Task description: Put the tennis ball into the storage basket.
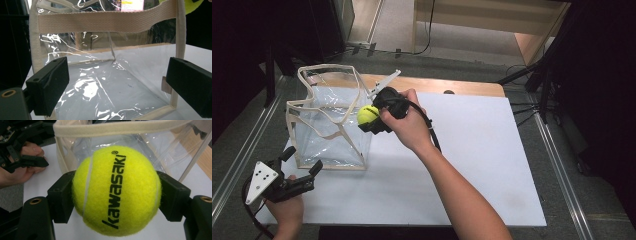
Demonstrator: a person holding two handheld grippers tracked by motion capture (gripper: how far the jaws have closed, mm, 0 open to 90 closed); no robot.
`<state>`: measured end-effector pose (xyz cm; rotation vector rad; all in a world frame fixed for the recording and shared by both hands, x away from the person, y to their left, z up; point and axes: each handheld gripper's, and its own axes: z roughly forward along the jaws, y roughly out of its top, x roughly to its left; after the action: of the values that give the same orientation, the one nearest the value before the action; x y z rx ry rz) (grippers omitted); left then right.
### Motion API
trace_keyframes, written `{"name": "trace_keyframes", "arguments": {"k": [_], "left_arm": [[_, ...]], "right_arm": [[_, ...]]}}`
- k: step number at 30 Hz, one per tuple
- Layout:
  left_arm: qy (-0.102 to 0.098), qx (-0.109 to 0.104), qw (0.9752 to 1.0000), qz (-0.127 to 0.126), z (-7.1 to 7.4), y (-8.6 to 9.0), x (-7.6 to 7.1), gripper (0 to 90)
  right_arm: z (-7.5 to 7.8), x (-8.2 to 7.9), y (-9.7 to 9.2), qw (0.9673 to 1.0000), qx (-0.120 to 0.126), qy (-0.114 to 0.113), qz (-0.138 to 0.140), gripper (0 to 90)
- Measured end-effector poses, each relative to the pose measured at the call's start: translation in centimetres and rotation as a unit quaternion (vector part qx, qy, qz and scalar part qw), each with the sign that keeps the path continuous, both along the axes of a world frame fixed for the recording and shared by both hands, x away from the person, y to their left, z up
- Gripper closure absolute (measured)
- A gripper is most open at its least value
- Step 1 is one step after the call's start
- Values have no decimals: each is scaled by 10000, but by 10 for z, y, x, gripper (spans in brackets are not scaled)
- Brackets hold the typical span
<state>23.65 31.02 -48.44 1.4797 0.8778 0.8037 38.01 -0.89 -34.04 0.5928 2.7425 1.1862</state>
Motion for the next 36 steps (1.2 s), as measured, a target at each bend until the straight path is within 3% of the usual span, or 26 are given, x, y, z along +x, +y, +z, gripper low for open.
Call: {"name": "trace_keyframes", "arguments": {"k": [36], "left_arm": [[8,-24,10000,-3,0,0,0,54]], "right_arm": [[44,15,18,9997,70,-148,175,243]]}}
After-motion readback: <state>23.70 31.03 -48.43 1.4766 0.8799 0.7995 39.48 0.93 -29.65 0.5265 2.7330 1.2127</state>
